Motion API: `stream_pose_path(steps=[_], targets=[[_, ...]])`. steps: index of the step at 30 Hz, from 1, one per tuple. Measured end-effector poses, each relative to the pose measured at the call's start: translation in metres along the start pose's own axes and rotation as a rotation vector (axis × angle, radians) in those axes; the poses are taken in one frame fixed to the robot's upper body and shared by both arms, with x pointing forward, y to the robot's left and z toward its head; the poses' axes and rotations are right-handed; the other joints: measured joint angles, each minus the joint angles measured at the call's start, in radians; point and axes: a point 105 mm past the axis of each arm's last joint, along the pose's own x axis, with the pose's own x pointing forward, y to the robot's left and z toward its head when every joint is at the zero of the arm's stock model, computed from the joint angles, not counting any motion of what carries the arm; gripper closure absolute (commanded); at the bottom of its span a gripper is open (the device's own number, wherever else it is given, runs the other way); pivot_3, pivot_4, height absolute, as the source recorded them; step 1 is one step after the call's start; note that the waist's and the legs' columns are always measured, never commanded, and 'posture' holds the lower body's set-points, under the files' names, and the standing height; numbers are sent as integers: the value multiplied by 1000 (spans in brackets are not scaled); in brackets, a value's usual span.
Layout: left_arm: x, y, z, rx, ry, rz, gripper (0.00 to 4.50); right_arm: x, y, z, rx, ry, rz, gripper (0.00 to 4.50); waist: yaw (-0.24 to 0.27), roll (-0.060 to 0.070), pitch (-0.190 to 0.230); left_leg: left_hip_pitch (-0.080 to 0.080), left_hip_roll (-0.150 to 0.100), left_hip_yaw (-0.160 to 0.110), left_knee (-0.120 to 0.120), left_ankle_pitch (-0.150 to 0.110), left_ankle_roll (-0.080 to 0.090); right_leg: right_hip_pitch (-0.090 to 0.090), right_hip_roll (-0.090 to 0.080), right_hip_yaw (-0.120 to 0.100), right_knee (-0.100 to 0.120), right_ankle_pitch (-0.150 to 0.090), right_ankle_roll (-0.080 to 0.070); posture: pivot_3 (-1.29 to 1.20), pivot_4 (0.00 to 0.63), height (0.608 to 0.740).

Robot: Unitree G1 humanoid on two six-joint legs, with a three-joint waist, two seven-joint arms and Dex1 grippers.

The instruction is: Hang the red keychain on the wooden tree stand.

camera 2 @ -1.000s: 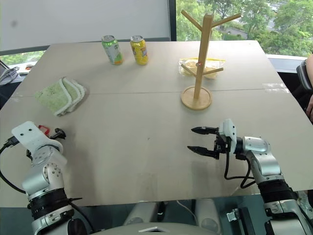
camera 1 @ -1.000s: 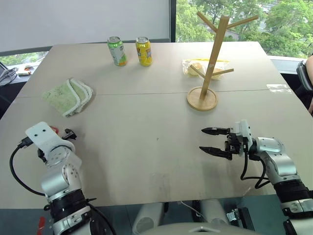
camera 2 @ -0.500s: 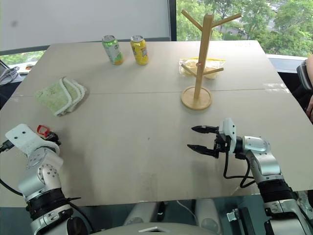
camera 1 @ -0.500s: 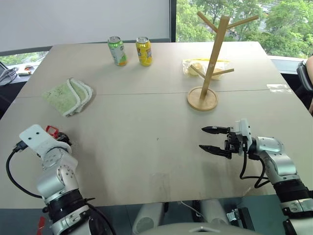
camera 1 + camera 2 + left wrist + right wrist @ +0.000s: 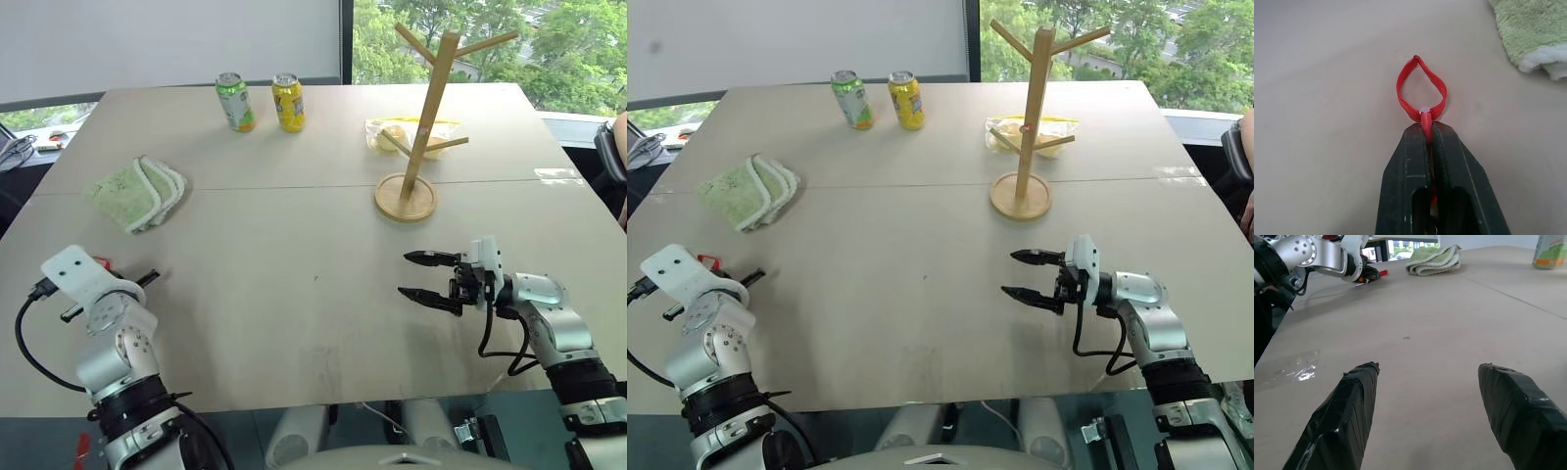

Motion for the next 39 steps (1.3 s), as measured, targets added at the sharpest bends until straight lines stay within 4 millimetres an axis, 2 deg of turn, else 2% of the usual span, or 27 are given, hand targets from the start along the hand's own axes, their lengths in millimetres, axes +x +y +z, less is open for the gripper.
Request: stream_pose_path(steps=[2,3,7,9,12,13,14,15,18,20,22,28,36,39], targets=[[-3,-11,1,2,-13,-49,4481,0,-2,1,-3,-4,-13,1021,-1,0,0,0,0,0,0,0,0,0,0,0,0,0,0,0,150,740],[-9,-24,8,21,-58,-111,4481,-3,-6,5,3,-17,-43,1021,-1,0,1,-1,0,0,0,0,0,-1,0,0,0,0,0,0,150,740],[-54,-94,43,93,-278,-440,4481,-19,-27,40,-8,-110,-177,1021,2,0,1,-1,0,1,0,0,0,0,-1,1,0,-1,-2,0,150,740],[-70,-116,52,105,-338,-542,4481,-28,-31,54,-16,-140,-215,1021,-1,0,1,-1,0,1,-1,0,0,0,-1,1,0,-1,-2,0,150,740],[-101,-166,64,115,-432,-756,4481,-43,-35,72,-28,-164,-293,1021,3,1,1,-1,0,0,0,0,0,0,-1,0,0,-1,-2,0,150,740],[-118,-187,69,107,-470,-850,4481,-47,-35,80,-38,-174,-316,1021,6,1,1,-1,0,1,0,0,0,0,-1,1,-1,-1,-2,0,150,740],[-130,-200,71,102,-495,-918,4481,-50,-36,85,-51,-177,-328,1021,6,1,1,-1,0,2,0,0,0,0,-1,1,-1,-1,-2,0,150,740],[-152,-225,70,101,-525,-1055,4481,-58,-36,92,-63,-169,-363,1021,9,1,1,-2,-1,3,0,0,0,0,-1,2,-1,-1,-2,0,150,740],[-190,-259,52,129,-543,-1292,4481,-72,-39,107,-89,-157,-430,1021,6,1,1,-1,-1,5,0,0,3,0,-1,4,-2,-1,-2,0,150,740],[-205,-270,37,154,-532,-1392,4481,-81,-39,113,-94,-143,-467,1021,-4,2,1,-1,0,6,-1,1,7,-1,-1,5,-2,-1,-1,0,150,740],[-210,-276,30,158,-536,-1444,4481,-87,-40,114,-87,-116,-492,1021,-6,2,2,-1,2,7,-1,1,7,-1,-1,5,-2,-1,-1,0,150,740],[-221,-285,30,143,-631,-1509,4481,-88,-36,123,-105,-88,-503,1021,0,2,2,-1,2,7,0,1,7,0,-1,4,-2,-3,2,0,150,740],[-235,-297,26,109,-676,-1560,4481,-88,-35,120,-100,-78,-522,1021,2,2,2,-2,0,7,0,1,8,0,-1,4,-3,-2,4,0,150,740],[-247,-304,26,90,-697,-1590,4481,-89,-35,120,-101,-78,-527,1021,2,2,2,-2,0,7,1,1,8,0,-1,4,-3,-2,4,0,150,740]])
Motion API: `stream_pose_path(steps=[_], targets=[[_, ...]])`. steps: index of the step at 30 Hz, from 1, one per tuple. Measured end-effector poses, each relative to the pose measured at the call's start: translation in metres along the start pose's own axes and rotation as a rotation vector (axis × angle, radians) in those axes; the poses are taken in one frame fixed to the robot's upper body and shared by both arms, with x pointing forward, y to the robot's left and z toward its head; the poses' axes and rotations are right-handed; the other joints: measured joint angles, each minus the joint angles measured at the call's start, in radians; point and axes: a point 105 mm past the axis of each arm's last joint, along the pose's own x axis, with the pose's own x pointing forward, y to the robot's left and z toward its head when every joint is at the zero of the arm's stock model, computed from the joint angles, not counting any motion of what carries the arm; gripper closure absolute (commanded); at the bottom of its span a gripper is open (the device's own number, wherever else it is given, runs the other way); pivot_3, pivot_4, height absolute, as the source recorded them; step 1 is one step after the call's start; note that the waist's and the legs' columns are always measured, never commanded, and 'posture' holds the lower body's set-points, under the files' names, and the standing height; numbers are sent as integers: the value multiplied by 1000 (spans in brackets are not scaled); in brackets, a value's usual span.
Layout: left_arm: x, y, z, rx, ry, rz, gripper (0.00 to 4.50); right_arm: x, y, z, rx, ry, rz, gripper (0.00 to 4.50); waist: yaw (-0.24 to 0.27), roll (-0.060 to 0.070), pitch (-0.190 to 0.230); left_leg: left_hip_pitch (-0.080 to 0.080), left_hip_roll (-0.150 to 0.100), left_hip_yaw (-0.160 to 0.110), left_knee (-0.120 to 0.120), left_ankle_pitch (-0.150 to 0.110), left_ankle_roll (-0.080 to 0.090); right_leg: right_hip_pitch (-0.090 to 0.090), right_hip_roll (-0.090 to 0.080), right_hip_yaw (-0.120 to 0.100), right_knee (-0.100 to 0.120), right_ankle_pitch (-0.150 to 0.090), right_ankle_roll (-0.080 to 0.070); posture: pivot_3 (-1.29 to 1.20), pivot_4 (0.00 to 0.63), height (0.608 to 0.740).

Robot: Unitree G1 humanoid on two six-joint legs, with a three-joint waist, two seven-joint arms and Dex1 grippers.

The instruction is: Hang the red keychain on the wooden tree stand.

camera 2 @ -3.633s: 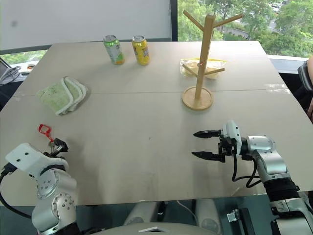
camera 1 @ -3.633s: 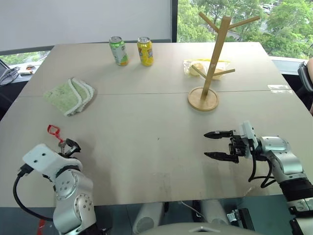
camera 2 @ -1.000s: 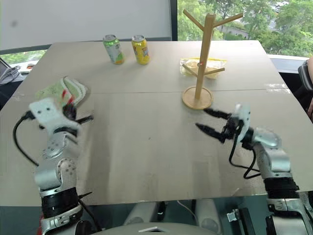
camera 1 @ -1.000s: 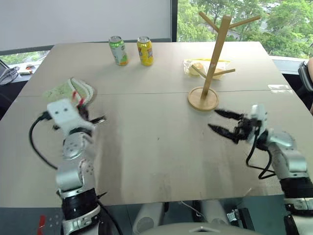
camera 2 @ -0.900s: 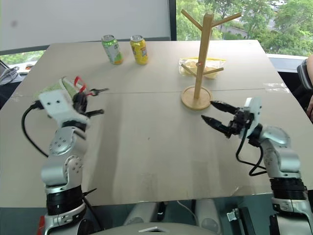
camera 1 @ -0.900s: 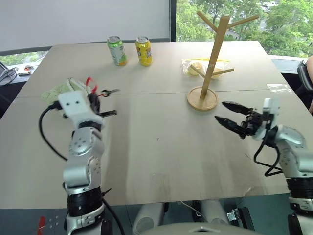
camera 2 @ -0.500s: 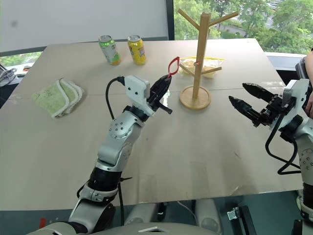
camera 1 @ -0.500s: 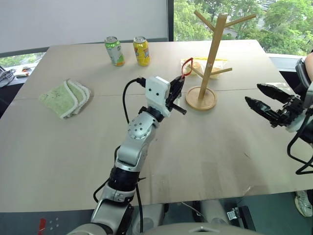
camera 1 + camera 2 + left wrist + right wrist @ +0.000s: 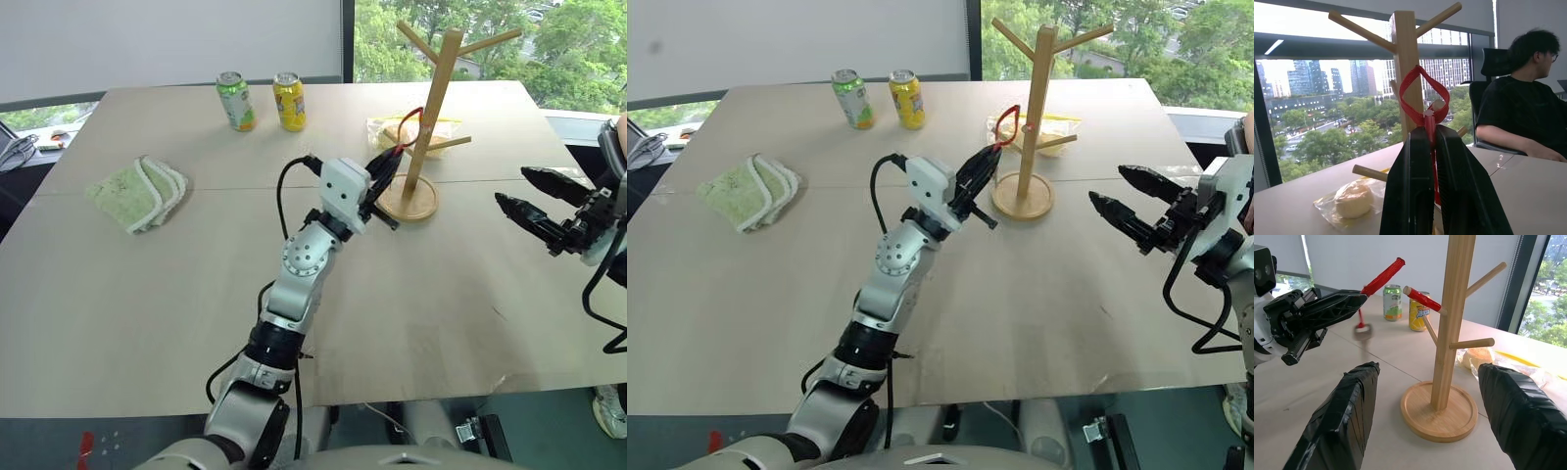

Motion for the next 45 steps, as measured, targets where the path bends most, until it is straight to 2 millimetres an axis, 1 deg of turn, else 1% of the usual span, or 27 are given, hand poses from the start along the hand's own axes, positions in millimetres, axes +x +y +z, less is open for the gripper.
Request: stream_pose_path(steps=[4,18,22,25,28,33,38,42,45], targets=[[7,-6,6,12,-33,-20,4481,0,0,1,-3,-1,-1,1021,-1,0,0,0,0,0,0,0,0,0,0,0,0,0,0,0,150,740],[11,-4,-8,39,15,-3,4481,1,0,2,-9,-6,2,1021,-1,0,0,0,0,0,0,0,0,0,1,0,0,0,0,0,150,740],[13,-4,-9,43,13,3,4481,2,0,3,-9,-6,3,1021,-2,0,0,0,0,0,0,0,0,0,1,0,0,0,0,0,150,740],[15,-1,-6,52,4,24,4481,2,0,3,-9,-6,3,1021,-2,0,0,0,0,0,0,0,0,0,1,0,0,0,0,0,150,740],[14,3,-13,53,30,49,4481,2,0,3,-10,-6,4,1021,-1,0,0,0,0,0,0,0,0,0,1,0,0,0,0,0,150,740],[12,6,-33,52,113,76,4481,2,0,2,-10,-6,4,1021,-1,0,0,0,0,0,0,0,0,0,1,-1,0,0,0,0,150,740],[16,6,-47,53,168,78,4481,2,0,2,-9,-7,3,1021,-1,0,0,0,0,0,0,0,0,0,1,-1,0,0,0,0,150,740],[24,5,-52,45,188,74,4481,2,0,3,-9,-9,2,1021,-1,0,0,0,0,-1,0,0,0,0,1,-1,0,0,0,0,150,740],[31,7,-51,39,184,83,4481,3,0,2,-8,-16,1,1021,-2,0,0,0,0,-1,0,0,0,0,1,-1,0,0,1,0,150,740]])
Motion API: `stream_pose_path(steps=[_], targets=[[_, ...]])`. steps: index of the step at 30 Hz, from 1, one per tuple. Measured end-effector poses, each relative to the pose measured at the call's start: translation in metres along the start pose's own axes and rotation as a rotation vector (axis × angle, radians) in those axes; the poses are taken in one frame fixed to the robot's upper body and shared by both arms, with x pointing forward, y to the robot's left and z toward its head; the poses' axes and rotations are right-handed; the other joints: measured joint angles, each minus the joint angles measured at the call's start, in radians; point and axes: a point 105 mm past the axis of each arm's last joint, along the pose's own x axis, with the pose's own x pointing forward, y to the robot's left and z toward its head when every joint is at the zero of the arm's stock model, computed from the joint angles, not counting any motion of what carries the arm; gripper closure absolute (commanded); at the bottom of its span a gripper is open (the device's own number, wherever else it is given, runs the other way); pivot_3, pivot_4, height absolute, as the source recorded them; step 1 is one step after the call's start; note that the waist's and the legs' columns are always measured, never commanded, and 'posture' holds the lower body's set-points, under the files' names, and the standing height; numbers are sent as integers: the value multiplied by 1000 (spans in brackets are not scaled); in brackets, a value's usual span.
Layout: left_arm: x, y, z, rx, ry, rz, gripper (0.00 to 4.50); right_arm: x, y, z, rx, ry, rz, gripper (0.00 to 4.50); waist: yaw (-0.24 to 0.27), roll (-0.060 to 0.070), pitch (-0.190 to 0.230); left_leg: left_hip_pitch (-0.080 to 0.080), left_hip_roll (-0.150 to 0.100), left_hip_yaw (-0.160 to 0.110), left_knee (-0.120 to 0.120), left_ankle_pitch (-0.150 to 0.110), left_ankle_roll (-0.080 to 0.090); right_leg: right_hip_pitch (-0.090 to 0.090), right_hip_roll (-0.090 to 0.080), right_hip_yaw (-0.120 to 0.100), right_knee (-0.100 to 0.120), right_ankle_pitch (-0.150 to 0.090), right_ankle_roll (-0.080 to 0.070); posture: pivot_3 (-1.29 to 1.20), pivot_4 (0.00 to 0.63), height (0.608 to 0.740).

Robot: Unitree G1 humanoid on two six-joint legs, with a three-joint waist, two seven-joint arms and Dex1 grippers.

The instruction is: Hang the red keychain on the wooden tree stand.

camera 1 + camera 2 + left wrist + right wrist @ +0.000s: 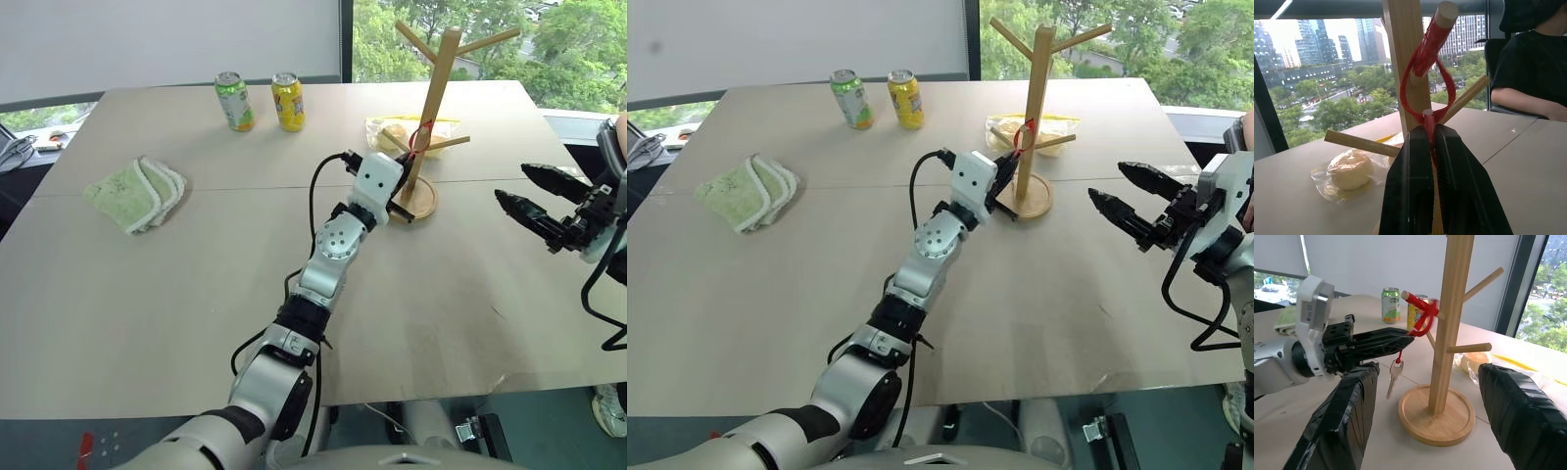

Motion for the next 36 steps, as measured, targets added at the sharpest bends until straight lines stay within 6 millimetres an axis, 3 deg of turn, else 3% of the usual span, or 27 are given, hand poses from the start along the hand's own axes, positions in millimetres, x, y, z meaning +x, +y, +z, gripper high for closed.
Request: stream_pose_path(steps=[1,6,7,10,16,20,23,25,27,30,36], targets=[[2,0,1,-3,-4,3,3813,0,0,0,0,-1,-1,1021,0,0,0,0,0,0,0,0,0,0,0,0,0,0,0,0,150,740],[2,4,2,-11,-17,24,1639,0,-1,-1,3,-3,-11,1021,0,0,0,0,0,0,0,0,0,0,0,0,0,0,0,0,150,740],[2,4,2,-11,-19,24,973,0,-1,-1,4,-4,-13,1021,0,0,0,0,0,0,0,0,0,0,0,0,0,0,0,0,150,740],[2,5,2,-11,-19,25,68,1,0,-2,13,-14,-18,1021,0,0,0,0,0,0,0,0,0,0,0,0,0,0,0,0,150,740],[-21,17,-14,-25,28,55,68,5,-3,-16,26,-28,-89,1021,-3,0,0,1,0,0,0,0,0,0,1,0,1,0,0,0,150,740],[-38,38,-20,-48,58,137,68,8,-15,-40,48,-30,-230,1021,-3,0,-1,2,0,0,0,0,0,0,0,1,2,0,0,0,150,740],[-74,74,-35,-73,127,303,68,10,-25,-84,120,1,-412,1021,-10,2,-1,2,0,0,-1,0,0,-2,1,3,3,2,-4,0,150,740],[-117,108,-49,-69,210,477,68,9,-30,-110,133,36,-518,1021,-15,4,-1,3,0,0,-2,0,-1,-2,1,3,4,2,-5,0,150,740],[-135,122,-53,-75,236,564,68,8,-34,-114,116,37,-548,1021,-9,5,0,2,0,0,-1,0,-1,-2,1,3,4,3,-4,0,150,740],[-159,142,-44,-51,230,686,68,22,-40,-106,70,-22,-570,1021,-1,5,0,3,-1,0,0,0,-1,0,1,2,3,3,-4,0,150,740],[-191,156,-45,-69,258,817,68,35,-38,-125,89,-10,-583,1021,-5,5,0,3,-1,0,0,0,-1,-1,1,2,3,3,-5,0,150,740]])
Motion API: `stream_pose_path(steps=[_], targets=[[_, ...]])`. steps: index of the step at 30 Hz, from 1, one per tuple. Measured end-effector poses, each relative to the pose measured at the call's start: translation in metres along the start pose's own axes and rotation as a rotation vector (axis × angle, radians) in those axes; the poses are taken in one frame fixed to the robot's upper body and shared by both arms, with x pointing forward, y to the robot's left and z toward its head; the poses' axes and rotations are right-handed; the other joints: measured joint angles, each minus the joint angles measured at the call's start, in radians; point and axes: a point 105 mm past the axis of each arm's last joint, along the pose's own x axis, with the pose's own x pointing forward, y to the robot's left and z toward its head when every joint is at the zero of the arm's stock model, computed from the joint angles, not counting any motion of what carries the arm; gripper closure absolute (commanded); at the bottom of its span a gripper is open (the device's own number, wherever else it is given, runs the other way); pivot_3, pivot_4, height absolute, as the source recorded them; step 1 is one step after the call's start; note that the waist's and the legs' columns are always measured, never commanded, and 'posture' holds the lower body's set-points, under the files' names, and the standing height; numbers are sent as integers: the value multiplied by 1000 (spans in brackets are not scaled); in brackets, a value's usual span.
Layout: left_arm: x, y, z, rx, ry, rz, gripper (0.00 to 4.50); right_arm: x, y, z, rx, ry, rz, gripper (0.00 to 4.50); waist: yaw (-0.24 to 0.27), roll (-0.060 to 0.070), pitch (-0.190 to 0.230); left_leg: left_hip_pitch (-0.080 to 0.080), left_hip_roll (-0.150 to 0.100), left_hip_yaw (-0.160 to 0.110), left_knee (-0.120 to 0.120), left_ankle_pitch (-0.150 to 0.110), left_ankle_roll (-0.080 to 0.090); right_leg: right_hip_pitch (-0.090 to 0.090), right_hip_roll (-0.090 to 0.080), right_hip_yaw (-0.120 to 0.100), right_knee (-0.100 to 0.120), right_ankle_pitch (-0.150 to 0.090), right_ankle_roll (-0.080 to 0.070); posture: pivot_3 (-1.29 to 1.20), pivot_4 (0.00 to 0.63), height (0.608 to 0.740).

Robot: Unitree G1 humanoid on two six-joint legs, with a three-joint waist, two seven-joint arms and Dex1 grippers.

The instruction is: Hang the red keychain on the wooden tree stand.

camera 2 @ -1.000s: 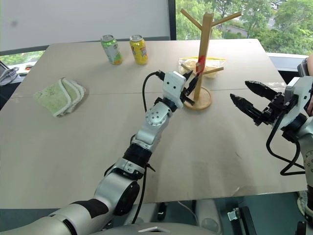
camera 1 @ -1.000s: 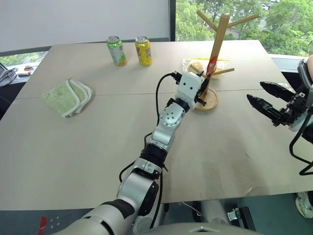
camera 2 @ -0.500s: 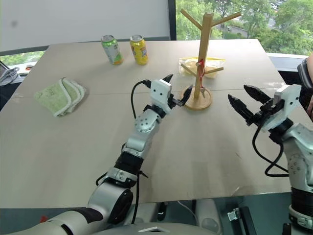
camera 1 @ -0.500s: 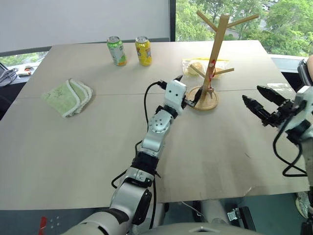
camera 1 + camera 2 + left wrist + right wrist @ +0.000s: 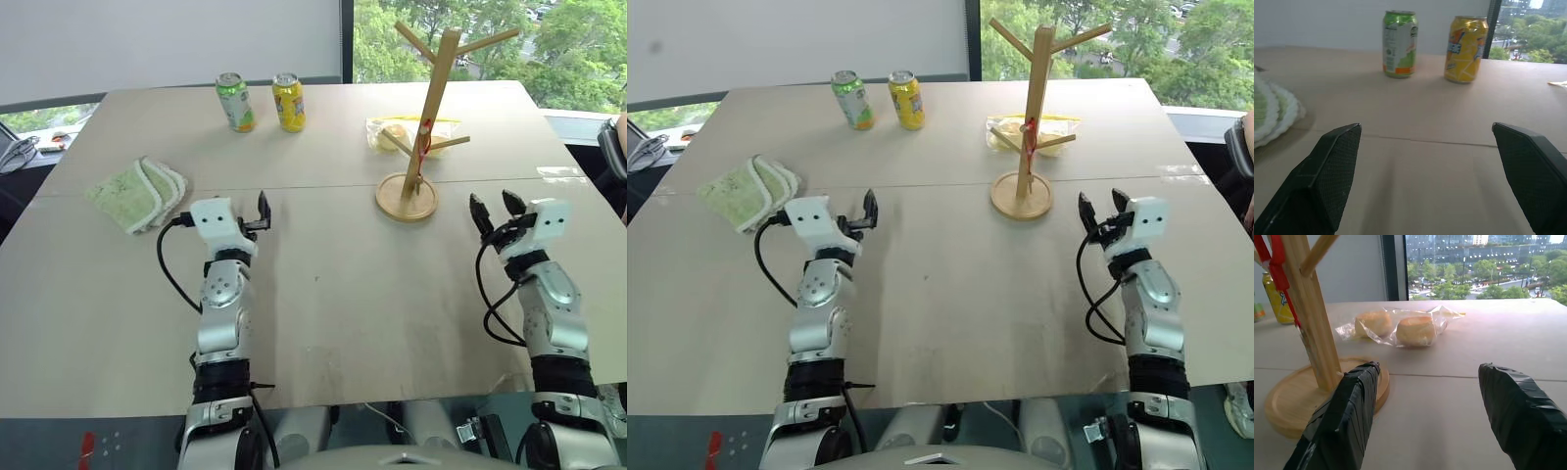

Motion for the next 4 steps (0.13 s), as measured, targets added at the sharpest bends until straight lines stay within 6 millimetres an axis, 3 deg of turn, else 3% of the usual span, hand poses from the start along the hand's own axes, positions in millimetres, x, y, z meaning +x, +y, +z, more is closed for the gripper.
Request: stream_pose_path(steps=[4], targets=[[-8,7,-11,-1,44,19,68,6,-2,-3,-6,-4,-23,1021,-1,0,0,0,0,0,0,0,0,0,1,0,0,0,0,0,150,740]])
